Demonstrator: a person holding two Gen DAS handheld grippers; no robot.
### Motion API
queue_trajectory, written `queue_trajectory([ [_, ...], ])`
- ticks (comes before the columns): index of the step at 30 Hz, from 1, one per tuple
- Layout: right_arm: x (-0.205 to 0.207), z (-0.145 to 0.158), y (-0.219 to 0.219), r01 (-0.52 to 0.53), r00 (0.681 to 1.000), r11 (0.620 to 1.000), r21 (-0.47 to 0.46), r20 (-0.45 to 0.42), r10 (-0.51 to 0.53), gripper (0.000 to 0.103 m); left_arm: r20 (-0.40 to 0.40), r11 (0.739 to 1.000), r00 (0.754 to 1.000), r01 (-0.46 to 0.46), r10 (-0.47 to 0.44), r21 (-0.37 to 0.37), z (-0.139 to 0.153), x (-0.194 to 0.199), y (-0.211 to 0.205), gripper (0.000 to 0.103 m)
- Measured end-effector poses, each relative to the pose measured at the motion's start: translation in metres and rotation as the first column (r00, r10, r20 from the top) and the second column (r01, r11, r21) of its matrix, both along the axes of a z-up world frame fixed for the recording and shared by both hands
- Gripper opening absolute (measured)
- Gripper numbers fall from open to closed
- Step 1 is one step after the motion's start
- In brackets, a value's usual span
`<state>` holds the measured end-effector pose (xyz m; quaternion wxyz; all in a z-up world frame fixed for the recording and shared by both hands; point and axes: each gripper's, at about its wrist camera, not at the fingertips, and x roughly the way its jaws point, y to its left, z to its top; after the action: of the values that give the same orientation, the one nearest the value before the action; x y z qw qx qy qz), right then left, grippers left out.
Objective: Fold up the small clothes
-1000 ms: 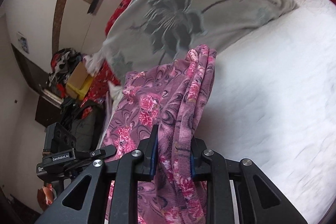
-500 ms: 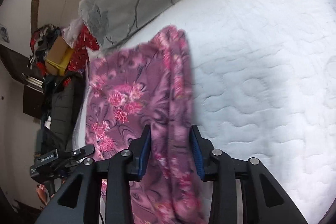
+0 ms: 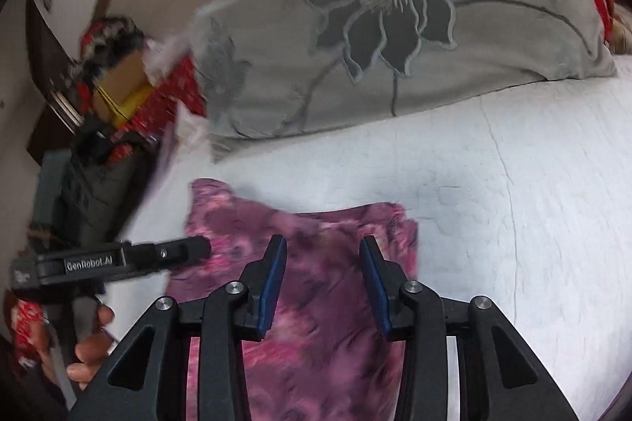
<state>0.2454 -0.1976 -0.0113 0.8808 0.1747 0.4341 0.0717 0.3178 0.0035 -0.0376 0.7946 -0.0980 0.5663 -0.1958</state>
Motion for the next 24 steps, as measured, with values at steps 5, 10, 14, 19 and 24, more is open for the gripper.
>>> queue_trajectory([
  [5, 0.019, -0.019, 0.001, 0.042, 0.999, 0.993, -0.107, -0.028, -0.045, 0.050, -0.018, 0.999, 0.999, -0.026, 0.027, 0.025, -0.009, 0.020, -0.005, 0.043],
  [10, 0.008, 0.003, -0.011, 0.082, 0.996, 0.993, -0.080, -0.016, -0.084, 0.062, -0.025, 0.997, 0.998, -0.066, 0.065, -0.050, 0.020, 0.006, 0.023, 0.043],
  [14, -0.039, 0.029, -0.009, -0.048, 0.996, 0.999, -0.011, 0.069, 0.049, 0.063, 0.044, 1.000, 0.999, -0.021, 0.022, -0.024, 0.027, -0.047, 0.045, 0.058],
  [19, -0.058, -0.015, 0.009, -0.086, 0.993, 0.985, -0.152, -0.094, 0.072, 0.063, -0.026, 0.999, 0.998, -0.048, 0.048, 0.000, -0.018, -0.071, 0.048, 0.070],
  [24, -0.074, 0.000, 0.016, -0.052, 0.997, 0.976, -0.213, -0.073, 0.037, 0.066, -0.021, 0.998, 0.998, -0.066, 0.066, 0.001, 0.008, -0.082, 0.070, 0.069],
])
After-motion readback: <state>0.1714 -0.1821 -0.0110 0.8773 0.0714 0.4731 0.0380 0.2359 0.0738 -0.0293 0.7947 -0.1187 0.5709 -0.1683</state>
